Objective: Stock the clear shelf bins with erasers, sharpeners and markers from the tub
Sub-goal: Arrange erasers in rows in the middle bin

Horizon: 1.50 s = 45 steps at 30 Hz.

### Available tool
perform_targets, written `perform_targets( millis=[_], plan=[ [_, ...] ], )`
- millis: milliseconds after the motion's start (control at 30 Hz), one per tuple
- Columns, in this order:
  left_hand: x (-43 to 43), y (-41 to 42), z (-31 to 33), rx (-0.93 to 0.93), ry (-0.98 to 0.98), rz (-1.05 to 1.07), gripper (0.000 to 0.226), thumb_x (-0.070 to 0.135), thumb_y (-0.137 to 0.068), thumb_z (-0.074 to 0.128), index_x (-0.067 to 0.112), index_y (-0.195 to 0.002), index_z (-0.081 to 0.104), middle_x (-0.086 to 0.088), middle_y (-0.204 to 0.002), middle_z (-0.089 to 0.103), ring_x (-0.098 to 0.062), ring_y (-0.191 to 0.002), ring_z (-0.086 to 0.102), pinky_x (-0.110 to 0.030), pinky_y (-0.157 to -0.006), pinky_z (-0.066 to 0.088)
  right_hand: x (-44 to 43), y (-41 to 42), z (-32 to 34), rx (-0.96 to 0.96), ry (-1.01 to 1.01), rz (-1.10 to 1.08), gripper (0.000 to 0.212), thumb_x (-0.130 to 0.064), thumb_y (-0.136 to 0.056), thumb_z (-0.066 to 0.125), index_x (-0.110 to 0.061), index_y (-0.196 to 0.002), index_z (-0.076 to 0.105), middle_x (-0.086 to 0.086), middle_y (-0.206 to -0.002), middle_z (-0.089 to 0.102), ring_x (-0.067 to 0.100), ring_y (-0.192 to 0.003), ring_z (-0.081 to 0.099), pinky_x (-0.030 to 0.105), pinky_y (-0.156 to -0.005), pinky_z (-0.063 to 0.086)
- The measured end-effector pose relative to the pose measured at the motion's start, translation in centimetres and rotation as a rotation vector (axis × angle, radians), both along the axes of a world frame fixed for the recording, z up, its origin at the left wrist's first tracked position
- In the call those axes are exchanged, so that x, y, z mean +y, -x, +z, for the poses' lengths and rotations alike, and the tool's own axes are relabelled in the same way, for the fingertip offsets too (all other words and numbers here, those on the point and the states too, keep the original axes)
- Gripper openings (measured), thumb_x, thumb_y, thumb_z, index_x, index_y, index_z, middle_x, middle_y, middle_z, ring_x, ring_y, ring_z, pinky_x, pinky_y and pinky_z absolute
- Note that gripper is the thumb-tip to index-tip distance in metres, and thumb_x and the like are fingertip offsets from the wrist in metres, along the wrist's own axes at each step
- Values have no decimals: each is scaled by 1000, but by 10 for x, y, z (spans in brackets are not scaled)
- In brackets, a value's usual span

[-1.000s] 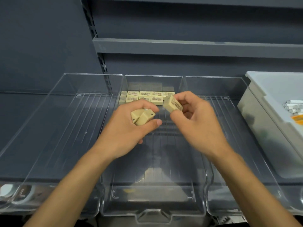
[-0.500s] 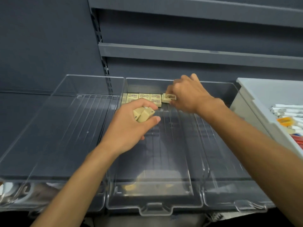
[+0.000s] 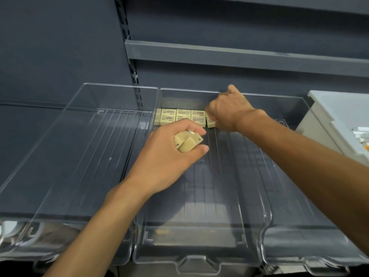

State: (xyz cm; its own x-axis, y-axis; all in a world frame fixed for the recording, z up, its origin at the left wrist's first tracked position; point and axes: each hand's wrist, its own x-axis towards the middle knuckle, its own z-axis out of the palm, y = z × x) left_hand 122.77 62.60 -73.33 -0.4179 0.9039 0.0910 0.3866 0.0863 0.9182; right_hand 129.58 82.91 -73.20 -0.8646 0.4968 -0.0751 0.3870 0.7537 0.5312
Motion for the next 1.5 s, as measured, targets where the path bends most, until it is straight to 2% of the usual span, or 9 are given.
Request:
perform_targets(
  millis=[133,233,367,667,867,1067,1200,1333,1500],
  plan=[
    [1,0,0,8,8,7,16,32,-81,77,41,-90,68,11,-74,62,-8,-54,53,-43,-62,57,2,-1,-1,114,221,-89,26,-6,-88,58,-13,-113,57,11,-115,61,33,-105,58,34,-79,40],
    [1,0,1,7,14,5,16,33,-81,77,42,-91,68,9,-76,63,-10,-56,54,-45,-62,57,2,-3,-1,160,301,-121,26,-4,-86,60,-11,-111,58,13,-115,59,33,-103,58,37,-80,47],
    [0,1,0,14,13,-9,16,32,-81,77,40,-91,68,8,-80,64,-10,-59,56,-46,-62,57,4,-3,-2,272,374,-217,31,-3,-85,60,-10,-115,56,14,-112,58,31,-94,54,34,-71,42],
    [-1,4,-3,15,-4,-32,16,31,-82,77,38,-93,69,15,-77,61,-4,-60,54,-40,-62,59,8,0,-6,261,410,-251,27,-8,-84,63,-14,-111,62,12,-112,60,31,-97,59,38,-83,52],
    [1,4,-4,22,4,-39,17,33,-81,77,39,-95,68,17,-79,62,-3,-65,56,-37,-64,60,0,0,-10,194,244,-154,18,-14,-92,55,-17,-110,58,10,-115,63,31,-108,57,35,-100,36],
    [1,4,-1,-14,3,-23,15,30,-82,77,38,-92,69,13,-72,61,-4,-52,52,-32,-57,54,0,-2,-8,294,284,-166,26,-18,-95,44,-13,-111,64,14,-111,65,33,-97,54,32,-90,37],
    [1,3,1,-44,2,-31,15,26,-83,77,36,-92,69,10,-68,61,-7,-47,52,-35,-53,53,-1,-13,-6,276,408,-136,33,-21,-93,51,-26,-123,63,10,-120,65,31,-112,56,31,-95,37],
    [1,3,1,-14,5,-32,16,28,-82,77,38,-92,69,11,-71,61,-7,-49,52,-37,-54,54,-15,-19,-5,179,369,-48,36,-29,-99,40,-40,-129,58,2,-122,66,22,-114,56,31,-104,24],
    [2,4,2,-26,6,-21,16,25,-82,78,37,-91,69,10,-69,60,-8,-49,52,-38,-52,54,-17,-15,-8,98,356,-74,42,-31,-99,32,-45,-133,53,5,-124,55,22,-110,53,35,-103,23]
  ],
)
